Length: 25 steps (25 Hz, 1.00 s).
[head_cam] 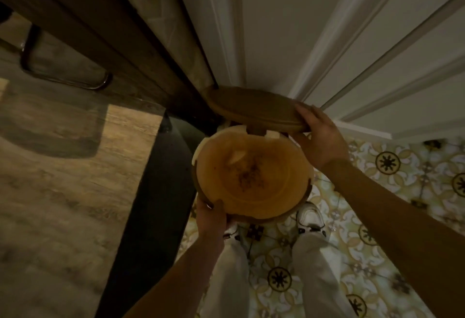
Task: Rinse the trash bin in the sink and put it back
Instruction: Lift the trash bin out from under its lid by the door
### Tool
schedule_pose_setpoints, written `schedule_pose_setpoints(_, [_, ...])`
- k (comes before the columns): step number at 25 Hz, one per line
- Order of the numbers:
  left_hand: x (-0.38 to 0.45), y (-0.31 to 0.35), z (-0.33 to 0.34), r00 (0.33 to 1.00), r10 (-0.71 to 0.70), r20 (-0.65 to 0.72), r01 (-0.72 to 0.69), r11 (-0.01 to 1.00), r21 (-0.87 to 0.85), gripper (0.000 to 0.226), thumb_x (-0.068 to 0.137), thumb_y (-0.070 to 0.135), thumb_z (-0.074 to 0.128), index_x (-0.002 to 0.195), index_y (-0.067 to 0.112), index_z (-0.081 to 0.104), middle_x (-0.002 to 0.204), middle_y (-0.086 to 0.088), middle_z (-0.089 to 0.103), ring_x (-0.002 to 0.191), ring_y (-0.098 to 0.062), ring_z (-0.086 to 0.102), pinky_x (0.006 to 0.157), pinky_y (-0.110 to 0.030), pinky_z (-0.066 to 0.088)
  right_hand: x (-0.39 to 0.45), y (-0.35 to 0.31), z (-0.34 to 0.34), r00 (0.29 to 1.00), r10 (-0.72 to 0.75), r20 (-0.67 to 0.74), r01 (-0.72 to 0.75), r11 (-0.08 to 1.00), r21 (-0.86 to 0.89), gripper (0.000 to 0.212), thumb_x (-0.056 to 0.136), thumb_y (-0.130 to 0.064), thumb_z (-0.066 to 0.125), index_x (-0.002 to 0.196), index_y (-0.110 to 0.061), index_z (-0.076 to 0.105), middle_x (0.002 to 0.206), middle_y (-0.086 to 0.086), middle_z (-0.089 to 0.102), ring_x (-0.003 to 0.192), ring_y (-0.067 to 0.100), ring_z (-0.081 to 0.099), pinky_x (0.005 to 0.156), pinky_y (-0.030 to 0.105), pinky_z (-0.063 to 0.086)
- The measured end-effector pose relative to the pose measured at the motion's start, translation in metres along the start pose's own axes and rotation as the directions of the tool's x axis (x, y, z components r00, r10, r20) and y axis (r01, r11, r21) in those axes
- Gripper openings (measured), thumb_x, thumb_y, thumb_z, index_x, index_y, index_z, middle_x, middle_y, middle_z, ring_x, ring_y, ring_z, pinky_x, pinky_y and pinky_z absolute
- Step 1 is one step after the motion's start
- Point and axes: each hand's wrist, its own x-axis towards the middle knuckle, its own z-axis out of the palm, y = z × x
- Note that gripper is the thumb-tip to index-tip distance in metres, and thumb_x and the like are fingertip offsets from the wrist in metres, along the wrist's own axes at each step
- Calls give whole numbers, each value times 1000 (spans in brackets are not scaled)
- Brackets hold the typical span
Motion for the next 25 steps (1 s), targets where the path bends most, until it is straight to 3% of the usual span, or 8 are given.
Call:
schedule_pose_setpoints(3, [-37, -7, -35, 1000, -15, 3, 15, 996, 85, 46, 96, 17, 56, 138, 31, 42, 116, -7, 60, 89, -27, 65, 55, -37, 57, -24, -9, 10, 971, 207, 123, -216, 974, 65, 76, 91, -42, 63, 153, -37, 22, 164, 7, 13, 143, 36, 31, 109, 52, 40])
schedule_pose_setpoints(6, [-64, -10, -60, 998, -49, 28, 45, 991, 123, 37, 95, 18, 57, 125, 36, 45, 106, -3, 61, 88, -27, 64, 51, -34, 54, -58, -17, 10, 960, 255, 119, -278, 923, 267, 90, 86, -39, 71, 154, -39, 12, 163, 7, 17, 144, 31, 30, 110, 49, 38])
schedule_pose_setpoints(12, [-134, 14, -64, 996, -59, 74, 36, 957, 288, 34, 98, 16, 51, 129, 30, 46, 99, -7, 62, 83, -30, 67, 50, -34, 56, -134, -30, -53, 956, 287, 64, -284, 847, 449, 74, 86, -46, 69, 149, -43, 29, 155, 0, 36, 133, 27, 46, 106, 52, 43])
schedule_pose_setpoints(15, [-181, 46, -35, 987, 64, 150, -110, 939, 326, 34, 99, 11, 49, 127, 30, 47, 104, -6, 59, 80, -22, 60, 54, -34, 55, -169, -29, -107, 966, 257, -20, -233, 903, 361, 71, 87, -54, 63, 149, -43, 30, 156, -1, 35, 134, 24, 44, 107, 44, 42])
schedule_pose_setpoints(17, [-223, 68, -7, 950, 182, 255, -263, 905, 335, 27, 98, 14, 51, 116, 35, 49, 108, -4, 60, 80, -20, 59, 63, -38, 58, -203, -33, -159, 950, 255, -182, -209, 949, 238, 68, 87, -59, 56, 148, -41, 32, 159, -2, 27, 139, 23, 37, 103, 41, 42])
schedule_pose_setpoints(20, [-289, 98, 45, 886, 244, 394, -368, 887, 280, 37, 97, 14, 54, 129, 30, 47, 105, -5, 62, 72, -20, 61, 52, -33, 56, -253, -36, -234, 876, 97, -472, -131, 991, -41, 68, 85, -72, 45, 141, -34, 46, 158, 7, 28, 140, 34, 30, 106, 53, 38])
schedule_pose_setpoints(23, [-375, 112, 103, 808, 272, 523, -433, 875, 214, 42, 96, 10, 53, 127, 37, 45, 108, -2, 60, 91, -27, 65, 59, -36, 60, -313, -24, -302, 816, 28, -578, -160, 971, -179, 66, 82, -78, 44, 134, -37, 53, 154, 6, 36, 138, 37, 31, 105, 61, 36])
schedule_pose_setpoints(25, [-413, 112, 133, 769, 271, 579, -464, 860, 213, 37, 95, 9, 53, 126, 29, 47, 111, -5, 60, 94, -29, 66, 56, -34, 58, -342, -15, -326, 810, -18, -586, -164, 953, -256, 63, 78, -82, 45, 123, -39, 57, 151, 3, 42, 135, 38, 36, 100, 62, 39])
